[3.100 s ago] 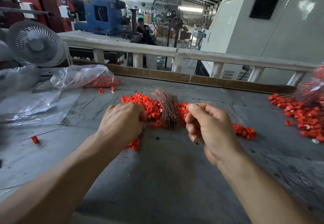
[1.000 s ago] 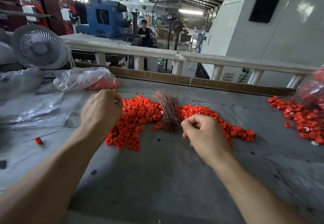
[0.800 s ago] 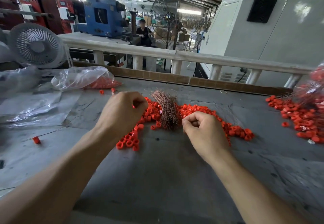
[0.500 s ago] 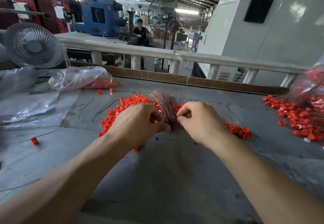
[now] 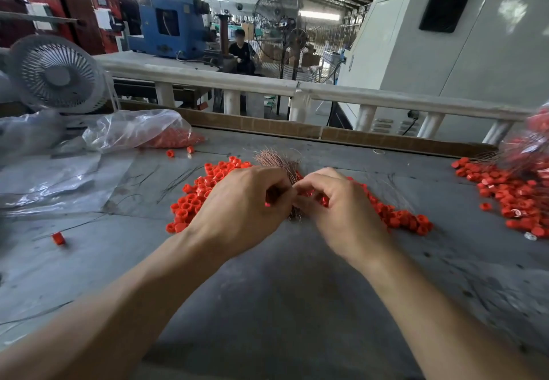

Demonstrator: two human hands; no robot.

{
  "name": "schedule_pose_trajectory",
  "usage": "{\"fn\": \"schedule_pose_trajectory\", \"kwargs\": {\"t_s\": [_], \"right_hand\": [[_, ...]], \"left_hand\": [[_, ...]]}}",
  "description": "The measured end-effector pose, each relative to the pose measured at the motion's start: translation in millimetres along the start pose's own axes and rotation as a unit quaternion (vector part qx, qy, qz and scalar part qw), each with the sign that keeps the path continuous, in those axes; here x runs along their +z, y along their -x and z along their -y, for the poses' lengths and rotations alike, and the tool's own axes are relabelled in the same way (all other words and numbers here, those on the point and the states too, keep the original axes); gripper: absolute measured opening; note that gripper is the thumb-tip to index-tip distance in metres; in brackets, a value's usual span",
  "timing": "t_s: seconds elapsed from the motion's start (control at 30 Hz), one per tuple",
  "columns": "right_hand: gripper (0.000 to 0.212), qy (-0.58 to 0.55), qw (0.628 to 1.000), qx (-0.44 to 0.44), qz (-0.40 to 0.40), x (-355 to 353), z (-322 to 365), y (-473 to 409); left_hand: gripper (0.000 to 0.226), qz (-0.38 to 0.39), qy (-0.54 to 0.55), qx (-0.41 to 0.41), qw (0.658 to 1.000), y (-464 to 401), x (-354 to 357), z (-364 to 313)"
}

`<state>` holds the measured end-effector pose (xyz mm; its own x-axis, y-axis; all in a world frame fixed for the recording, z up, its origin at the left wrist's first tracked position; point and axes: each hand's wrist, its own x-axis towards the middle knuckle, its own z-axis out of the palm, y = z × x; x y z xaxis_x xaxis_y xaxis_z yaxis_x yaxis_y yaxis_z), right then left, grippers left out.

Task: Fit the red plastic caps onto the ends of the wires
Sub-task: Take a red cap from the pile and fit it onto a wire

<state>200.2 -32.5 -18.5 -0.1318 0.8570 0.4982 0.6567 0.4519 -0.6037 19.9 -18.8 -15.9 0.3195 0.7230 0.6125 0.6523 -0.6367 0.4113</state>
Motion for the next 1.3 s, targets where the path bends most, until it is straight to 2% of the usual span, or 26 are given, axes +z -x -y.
{"fn": "schedule_pose_trajectory", "kwargs": {"t_s": [0.1, 0.2, 0.3, 0.37, 0.57, 0.67, 0.87, 1.0, 1.1, 1.23, 1.3], "right_hand": [[0.012, -0.049, 0.998, 0.006, -0.036, -3.7, 2.0, 1.6], [0.015, -0.137, 0.987, 0.034, -0.080, -11.4, 2.3, 3.3], [0.019, -0.238, 0.957, 0.029, -0.163, -19.8, 6.3, 3.5], [0.018, -0.285, 0.936, 0.024, -0.205, -24.0, 10.2, 3.7], [0.021, -0.341, 0.905, 0.072, -0.243, -26.5, 10.9, 4.5], [0.022, -0.379, 0.887, 0.113, -0.238, -27.8, 7.8, 1.9], [0.020, -0.436, 0.859, 0.219, -0.156, -25.3, -0.4, -0.3], [0.015, -0.393, 0.879, 0.245, -0.114, -16.9, 0.0, 2.2], [0.012, -0.360, 0.897, 0.237, -0.102, -12.7, 1.4, 3.9], [0.008, -0.322, 0.916, 0.214, -0.106, -10.5, 2.6, 7.2], [0.009, -0.311, 0.921, 0.208, -0.108, -9.8, 3.6, 8.2]], "left_hand": [[0.031, -0.016, 0.056, -0.009, 0.998, 0.0, -5.6, 1.1], [0.045, -0.030, 0.037, -0.078, 0.996, -4.3, -14.7, 15.5], [0.027, -0.028, -0.040, -0.160, 0.986, -6.7, -23.7, 35.9], [0.013, -0.010, -0.070, -0.185, 0.980, -6.4, -25.7, 43.4], [0.013, 0.099, -0.102, -0.197, 0.970, -3.8, -22.1, 45.1], [0.014, 0.133, -0.128, -0.195, 0.963, -2.3, -21.5, 40.8], [0.012, 0.143, -0.159, -0.208, 0.955, 0.1, -19.2, 34.2], [0.003, 0.138, -0.179, -0.207, 0.952, 0.9, -19.0, 29.8], [0.005, 0.127, -0.176, -0.210, 0.953, 1.5, -18.5, 29.7], [0.005, 0.061, -0.135, -0.191, 0.970, 1.0, -17.6, 29.7], [0.004, 0.017, -0.067, -0.183, 0.981, -0.8, -16.9, 27.2]]}}
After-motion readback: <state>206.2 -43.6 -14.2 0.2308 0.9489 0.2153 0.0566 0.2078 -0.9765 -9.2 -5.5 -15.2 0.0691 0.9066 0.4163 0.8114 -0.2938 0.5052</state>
